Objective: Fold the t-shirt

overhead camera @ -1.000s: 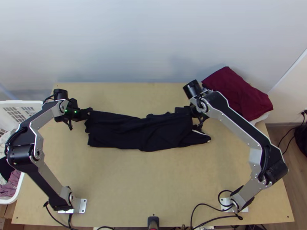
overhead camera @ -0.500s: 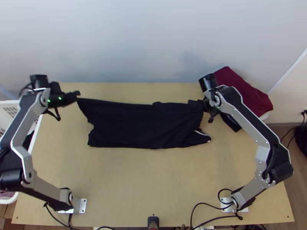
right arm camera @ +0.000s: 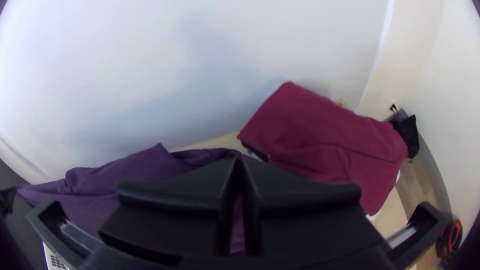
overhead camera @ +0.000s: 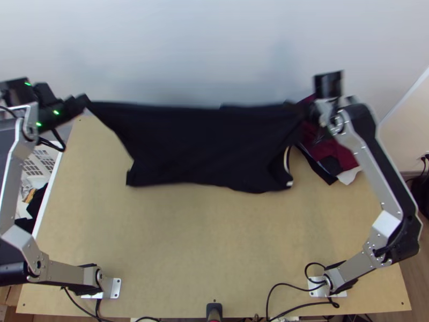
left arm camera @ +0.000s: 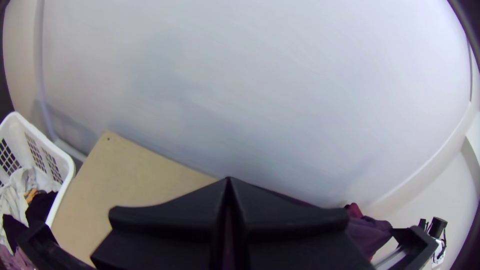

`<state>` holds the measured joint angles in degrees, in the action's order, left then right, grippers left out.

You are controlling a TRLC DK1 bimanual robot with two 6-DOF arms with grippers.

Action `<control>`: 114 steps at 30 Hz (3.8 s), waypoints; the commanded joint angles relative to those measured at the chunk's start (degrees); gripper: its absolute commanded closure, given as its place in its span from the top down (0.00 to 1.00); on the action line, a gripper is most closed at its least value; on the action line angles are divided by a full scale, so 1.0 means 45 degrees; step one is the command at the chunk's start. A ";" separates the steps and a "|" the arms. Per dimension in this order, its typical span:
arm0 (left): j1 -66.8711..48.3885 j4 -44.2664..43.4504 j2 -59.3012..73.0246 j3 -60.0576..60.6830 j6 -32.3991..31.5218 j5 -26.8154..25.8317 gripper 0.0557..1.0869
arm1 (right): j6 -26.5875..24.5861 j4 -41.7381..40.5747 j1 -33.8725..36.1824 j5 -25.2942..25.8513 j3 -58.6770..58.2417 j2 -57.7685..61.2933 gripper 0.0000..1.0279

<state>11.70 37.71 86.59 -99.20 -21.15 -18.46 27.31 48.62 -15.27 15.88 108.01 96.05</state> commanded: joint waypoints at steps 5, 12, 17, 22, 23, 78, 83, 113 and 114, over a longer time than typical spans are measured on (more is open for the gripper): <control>0.0309 -0.0139 -0.1273 -0.2644 -0.0711 0.0586 0.04 | -0.1401 -0.3734 0.0756 0.0436 0.1096 -0.1774 0.03; 0.0094 -0.0197 -0.1898 -0.4245 -0.0750 0.1309 0.04 | -0.2807 -0.8559 0.0561 0.0436 -0.0095 -0.3454 0.03; -0.0160 -0.0217 -0.2191 -0.4382 -0.0711 0.1641 0.04 | -0.3725 -1.2035 0.0307 0.0241 -0.2693 -0.4782 0.03; -0.0160 -0.0080 -0.2679 -0.4108 -0.0711 0.1699 0.04 | -0.3725 -1.2094 0.0229 -0.0013 -0.3474 -0.5759 0.03; -0.0179 -0.0100 -0.2933 -0.3972 -0.0711 0.1836 0.04 | -0.3725 -1.2113 0.0248 -0.0052 -0.3591 -0.5973 0.03; 0.0622 0.1111 -1.1917 0.2181 0.0715 0.4258 0.04 | -0.6030 0.3785 -0.0338 -0.3646 0.0452 -1.0973 0.03; 0.0485 0.0838 -1.2659 0.5696 0.0402 0.3555 0.04 | -0.5092 0.1910 -0.0885 -0.3685 -0.4431 -1.2282 0.03; -0.1058 -0.6057 0.0427 0.8001 0.0246 0.3282 0.04 | -0.2671 -0.7172 0.0912 -0.6517 -0.6658 -0.0095 0.03; -0.0960 -0.6096 0.0973 0.7532 0.0207 0.3282 0.04 | -0.2671 -0.7172 0.0912 -0.6517 -0.6287 0.0335 0.03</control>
<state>6.37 11.53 85.27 -59.31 -19.53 -3.49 13.78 17.28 -11.90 -13.52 74.35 92.82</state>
